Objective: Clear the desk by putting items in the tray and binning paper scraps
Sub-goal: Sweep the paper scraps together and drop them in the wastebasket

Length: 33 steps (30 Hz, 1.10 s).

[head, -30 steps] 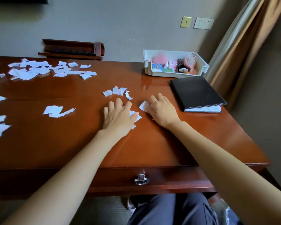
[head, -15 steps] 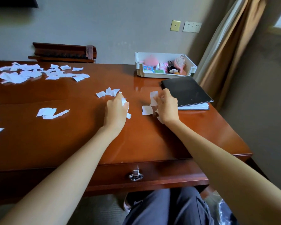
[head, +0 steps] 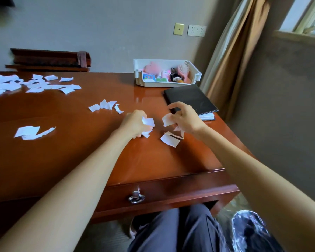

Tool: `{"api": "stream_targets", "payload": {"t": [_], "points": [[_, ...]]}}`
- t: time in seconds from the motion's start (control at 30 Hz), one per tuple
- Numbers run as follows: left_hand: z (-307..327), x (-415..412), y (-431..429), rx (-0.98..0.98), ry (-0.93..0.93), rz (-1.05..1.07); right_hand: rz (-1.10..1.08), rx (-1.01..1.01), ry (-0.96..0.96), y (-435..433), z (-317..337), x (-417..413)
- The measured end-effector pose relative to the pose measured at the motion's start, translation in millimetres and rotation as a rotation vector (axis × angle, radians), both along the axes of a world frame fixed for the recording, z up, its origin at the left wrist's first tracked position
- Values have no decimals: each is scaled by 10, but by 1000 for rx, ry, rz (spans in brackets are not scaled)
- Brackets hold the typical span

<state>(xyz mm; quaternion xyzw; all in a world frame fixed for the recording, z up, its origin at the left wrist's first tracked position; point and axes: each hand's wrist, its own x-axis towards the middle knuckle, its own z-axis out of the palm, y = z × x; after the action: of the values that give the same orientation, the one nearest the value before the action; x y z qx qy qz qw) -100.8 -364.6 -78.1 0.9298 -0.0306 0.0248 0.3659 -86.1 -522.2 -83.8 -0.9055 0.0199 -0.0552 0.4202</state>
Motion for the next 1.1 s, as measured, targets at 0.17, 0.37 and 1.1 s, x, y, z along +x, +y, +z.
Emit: {"api": "stream_targets", "payload": {"t": [0.17,0.37,1.1], "points": [[-91,94,-18,-20,12,-14,76,-398,-22,18,-156,-98],[-209,132,9,-58,-20,27,83,-448,-88,68,-340,-260],[-330,-202,-101,-105,-138,89,-90,-415,-194,9,-319,-376]]}}
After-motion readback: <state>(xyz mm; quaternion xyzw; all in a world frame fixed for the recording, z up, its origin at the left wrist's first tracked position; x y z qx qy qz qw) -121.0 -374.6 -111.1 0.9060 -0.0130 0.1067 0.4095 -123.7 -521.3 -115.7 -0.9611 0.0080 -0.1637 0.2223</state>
